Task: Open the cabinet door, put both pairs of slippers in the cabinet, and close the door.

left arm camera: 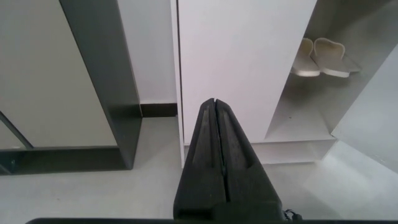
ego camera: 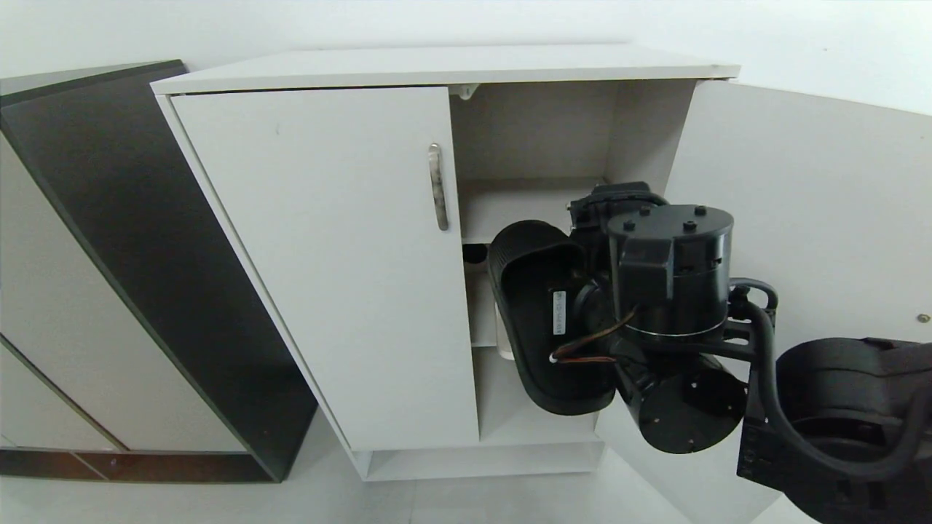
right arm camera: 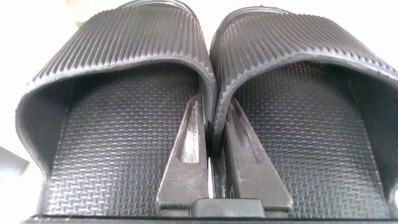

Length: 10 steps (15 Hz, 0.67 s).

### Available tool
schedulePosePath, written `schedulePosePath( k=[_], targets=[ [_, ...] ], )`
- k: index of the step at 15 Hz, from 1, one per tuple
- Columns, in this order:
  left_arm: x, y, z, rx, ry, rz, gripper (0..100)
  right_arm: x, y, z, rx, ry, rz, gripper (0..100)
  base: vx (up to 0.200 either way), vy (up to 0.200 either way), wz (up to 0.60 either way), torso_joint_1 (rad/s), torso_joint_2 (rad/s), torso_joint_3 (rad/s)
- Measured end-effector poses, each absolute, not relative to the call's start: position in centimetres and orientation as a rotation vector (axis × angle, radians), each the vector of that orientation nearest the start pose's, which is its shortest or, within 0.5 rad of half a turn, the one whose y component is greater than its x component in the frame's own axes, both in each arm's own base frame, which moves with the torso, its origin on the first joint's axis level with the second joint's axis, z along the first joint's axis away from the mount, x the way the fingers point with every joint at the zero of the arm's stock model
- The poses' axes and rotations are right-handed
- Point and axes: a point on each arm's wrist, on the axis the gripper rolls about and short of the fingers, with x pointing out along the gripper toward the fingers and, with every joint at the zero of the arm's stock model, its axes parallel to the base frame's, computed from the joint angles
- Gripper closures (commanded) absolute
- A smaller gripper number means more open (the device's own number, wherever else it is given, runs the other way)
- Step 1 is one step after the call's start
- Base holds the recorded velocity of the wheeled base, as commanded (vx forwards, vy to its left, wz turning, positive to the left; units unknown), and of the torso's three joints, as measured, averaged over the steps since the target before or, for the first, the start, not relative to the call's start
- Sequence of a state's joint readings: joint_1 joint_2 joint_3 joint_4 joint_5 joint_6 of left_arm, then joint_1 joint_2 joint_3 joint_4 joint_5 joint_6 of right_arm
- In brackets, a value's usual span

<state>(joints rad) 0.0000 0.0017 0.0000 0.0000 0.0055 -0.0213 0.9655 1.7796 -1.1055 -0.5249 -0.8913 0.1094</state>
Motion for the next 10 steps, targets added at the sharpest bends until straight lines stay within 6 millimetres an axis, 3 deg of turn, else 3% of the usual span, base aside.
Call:
schedulePosePath(
  k=[8,10],
  targets=[
    [-2.27,0.01,7.55,-0.020,0.002,0.006,100,20.40,26.19,23.45,-0.016,0.122,0.081,100,0.000,0.000,0.00,0.000,0.00,0.000],
    [-2.27,0.02,7.55,-0.020,0.002,0.004,100,20.31,26.11,23.68,-0.011,0.119,0.083,100,0.200,0.000,0.00,0.002,0.00,0.005]
  ],
)
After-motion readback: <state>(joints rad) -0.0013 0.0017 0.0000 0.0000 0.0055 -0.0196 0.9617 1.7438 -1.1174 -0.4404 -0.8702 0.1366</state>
